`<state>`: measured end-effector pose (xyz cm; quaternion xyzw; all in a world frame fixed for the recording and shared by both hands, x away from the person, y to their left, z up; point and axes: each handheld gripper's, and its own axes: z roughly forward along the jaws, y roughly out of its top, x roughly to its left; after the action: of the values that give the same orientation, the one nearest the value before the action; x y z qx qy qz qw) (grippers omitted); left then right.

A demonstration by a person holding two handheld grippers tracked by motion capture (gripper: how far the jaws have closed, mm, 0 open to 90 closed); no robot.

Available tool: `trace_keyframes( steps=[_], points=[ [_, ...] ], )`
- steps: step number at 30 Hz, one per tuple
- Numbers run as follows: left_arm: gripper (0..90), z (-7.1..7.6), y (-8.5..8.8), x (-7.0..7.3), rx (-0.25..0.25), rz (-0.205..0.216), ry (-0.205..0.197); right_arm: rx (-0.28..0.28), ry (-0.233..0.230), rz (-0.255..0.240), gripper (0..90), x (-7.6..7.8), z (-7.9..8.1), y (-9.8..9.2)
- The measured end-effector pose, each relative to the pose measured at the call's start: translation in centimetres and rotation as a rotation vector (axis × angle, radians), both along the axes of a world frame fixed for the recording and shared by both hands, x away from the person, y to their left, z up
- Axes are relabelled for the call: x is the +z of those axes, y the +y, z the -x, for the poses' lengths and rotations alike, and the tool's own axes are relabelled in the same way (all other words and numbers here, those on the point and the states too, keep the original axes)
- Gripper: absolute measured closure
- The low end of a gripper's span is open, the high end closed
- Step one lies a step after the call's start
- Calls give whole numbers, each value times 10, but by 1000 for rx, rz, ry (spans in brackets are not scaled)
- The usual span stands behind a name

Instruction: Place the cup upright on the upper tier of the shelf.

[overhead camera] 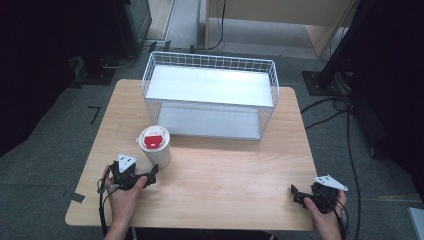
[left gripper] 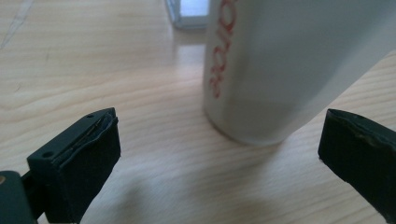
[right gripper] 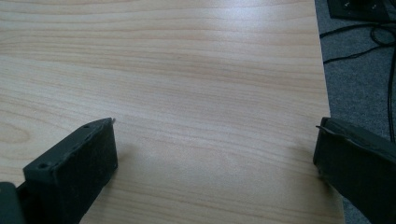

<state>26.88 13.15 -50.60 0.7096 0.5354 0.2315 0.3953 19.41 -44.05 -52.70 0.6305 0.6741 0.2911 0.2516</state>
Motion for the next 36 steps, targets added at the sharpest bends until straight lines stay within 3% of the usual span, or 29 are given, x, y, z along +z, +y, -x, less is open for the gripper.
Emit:
trace_keyframes(
  steps=[18,36],
  points=[
    [0,-15,-26,10,-41,59,-127,-2,-1,-4,0,0,0,0],
    [76,-24,-35,14,-26,101,-241,3,3,-5,0,0,1,0]
  ],
)
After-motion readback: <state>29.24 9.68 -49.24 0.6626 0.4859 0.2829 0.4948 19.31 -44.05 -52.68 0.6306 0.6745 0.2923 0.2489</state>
